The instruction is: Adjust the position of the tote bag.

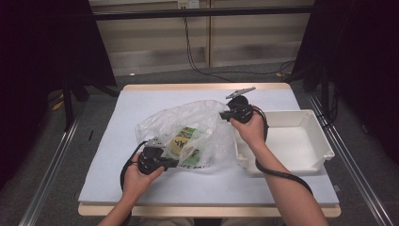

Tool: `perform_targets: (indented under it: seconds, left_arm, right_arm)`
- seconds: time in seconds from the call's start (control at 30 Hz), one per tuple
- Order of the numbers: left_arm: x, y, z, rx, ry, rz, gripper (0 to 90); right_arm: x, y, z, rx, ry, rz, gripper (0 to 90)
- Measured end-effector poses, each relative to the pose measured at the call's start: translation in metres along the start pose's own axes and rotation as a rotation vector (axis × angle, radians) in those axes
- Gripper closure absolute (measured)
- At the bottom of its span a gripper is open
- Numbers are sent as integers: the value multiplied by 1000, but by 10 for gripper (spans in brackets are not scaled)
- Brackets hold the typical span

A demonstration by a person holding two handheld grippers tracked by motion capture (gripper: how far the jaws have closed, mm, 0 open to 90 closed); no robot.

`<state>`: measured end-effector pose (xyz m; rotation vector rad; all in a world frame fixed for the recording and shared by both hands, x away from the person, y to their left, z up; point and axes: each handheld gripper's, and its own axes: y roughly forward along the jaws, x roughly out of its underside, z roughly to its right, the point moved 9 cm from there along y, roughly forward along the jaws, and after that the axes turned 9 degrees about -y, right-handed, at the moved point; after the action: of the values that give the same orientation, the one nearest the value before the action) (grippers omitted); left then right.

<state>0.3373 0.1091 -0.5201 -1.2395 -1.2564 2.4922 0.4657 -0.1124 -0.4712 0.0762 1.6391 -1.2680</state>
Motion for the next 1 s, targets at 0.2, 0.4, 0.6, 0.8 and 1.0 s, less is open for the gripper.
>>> perform_targets:
  seconds: [0.2,0.4,0.6,0.8,1.0]
  left_arm:
    - [1,0,0,-1,-2,1,879]
    - [-1,-1,1,-1,-8,12,866]
    - [-5,-2,0,2,-15,32,858]
    - [-9,-2,1,8,-12,34,858]
    - [-12,2,4,17,0,31,859]
  right_arm:
    - [2,0,-10,-47,-5,-1,768]
    - [6,-9,-27,-90,-48,-19,515]
    - [14,-19,-34,-92,-76,-32,424]
    - [17,-32,-35,-86,-68,-15,320]
    - [15,-43,-46,-111,-80,11,285]
